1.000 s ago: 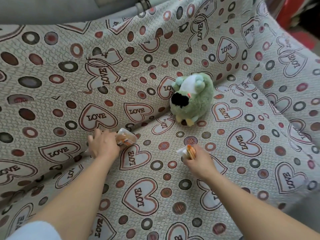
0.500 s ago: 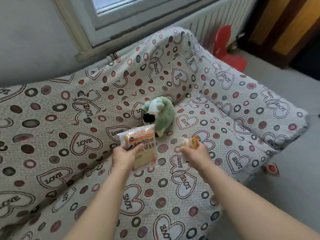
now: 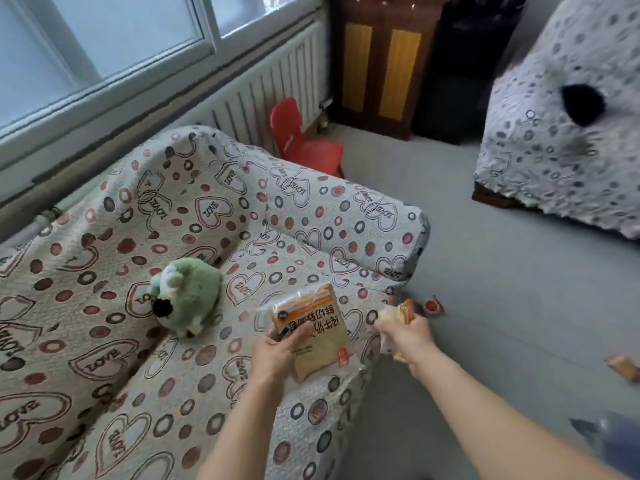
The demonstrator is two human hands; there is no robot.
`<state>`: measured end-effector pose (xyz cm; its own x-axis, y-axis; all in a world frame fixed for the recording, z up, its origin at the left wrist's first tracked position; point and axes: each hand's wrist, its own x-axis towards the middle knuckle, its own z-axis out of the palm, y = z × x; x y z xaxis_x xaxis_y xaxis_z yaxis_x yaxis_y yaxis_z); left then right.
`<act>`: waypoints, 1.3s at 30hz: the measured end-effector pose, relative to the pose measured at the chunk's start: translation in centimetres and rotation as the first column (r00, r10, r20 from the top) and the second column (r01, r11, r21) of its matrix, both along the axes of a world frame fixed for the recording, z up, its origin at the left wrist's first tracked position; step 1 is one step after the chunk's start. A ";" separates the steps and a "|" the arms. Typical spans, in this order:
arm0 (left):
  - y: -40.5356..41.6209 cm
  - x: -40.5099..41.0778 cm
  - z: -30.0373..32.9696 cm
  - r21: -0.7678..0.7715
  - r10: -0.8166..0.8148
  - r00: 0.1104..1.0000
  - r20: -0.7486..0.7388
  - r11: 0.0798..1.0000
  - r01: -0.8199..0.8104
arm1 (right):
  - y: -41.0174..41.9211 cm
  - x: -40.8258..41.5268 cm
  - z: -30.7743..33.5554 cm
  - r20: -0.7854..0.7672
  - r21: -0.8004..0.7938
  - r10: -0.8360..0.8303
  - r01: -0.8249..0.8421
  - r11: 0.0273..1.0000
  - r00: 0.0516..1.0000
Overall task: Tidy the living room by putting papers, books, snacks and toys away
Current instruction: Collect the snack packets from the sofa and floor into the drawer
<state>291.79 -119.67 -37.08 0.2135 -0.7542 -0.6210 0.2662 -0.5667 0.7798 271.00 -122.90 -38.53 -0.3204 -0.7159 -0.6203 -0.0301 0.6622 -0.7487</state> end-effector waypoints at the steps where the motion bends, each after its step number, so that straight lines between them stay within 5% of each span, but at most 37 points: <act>1: -0.4 -1.8 0.0 0.012 -0.026 1.000 -0.007 1.000 0.026 | 0.0 -1.9 0.2 -0.005 0.005 -0.023 0.023 1.000 1.000; 15: -7.9 -29.9 -2.4 0.126 -0.249 0.959 -0.132 0.956 0.265 | -1.7 -31.3 -2.3 -0.157 0.147 -0.254 0.277 0.949 0.954; 24: -14.9 -35.4 -6.4 0.208 -0.242 0.957 -0.160 0.939 0.272 | -7.4 -35.7 -6.1 -0.135 0.230 -0.251 0.276 0.933 0.959; 39: -31.7 -41.1 -26.6 0.439 -0.238 0.969 -0.069 0.865 0.243 | -26.3 -39.9 -24.1 -0.131 0.412 -0.085 0.132 0.901 0.988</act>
